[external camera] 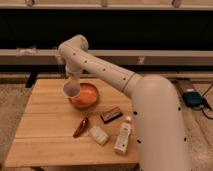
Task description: Place the ceramic cup in the ceramic bowl
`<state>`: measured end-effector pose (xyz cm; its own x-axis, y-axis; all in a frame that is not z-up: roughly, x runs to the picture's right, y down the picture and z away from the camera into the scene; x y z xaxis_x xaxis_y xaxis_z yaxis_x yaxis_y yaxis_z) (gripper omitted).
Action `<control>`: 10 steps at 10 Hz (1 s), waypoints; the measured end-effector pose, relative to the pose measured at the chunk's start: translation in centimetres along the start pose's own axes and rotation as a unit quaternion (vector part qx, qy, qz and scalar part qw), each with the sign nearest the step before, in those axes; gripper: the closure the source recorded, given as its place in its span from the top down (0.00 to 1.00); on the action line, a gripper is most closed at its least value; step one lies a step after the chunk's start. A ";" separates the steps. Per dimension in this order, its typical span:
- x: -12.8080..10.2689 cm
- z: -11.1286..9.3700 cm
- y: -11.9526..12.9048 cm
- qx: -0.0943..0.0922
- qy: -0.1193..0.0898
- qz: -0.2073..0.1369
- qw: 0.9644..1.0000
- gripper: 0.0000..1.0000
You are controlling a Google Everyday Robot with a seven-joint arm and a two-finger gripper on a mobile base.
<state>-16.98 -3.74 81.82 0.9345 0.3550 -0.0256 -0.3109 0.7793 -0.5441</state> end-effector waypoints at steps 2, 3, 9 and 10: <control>0.2 0.7 -0.1 -0.005 0.010 0.003 1.000 0.00; 0.5 1.2 -0.5 -0.007 0.015 0.010 1.000 0.00; 2.6 2.3 -2.3 -0.006 0.035 0.046 0.998 0.52; 2.8 2.3 -2.4 -0.004 0.037 0.048 0.998 0.64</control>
<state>-14.00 -3.42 84.98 0.9107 0.3888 -0.1391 -0.3986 0.7395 -0.5424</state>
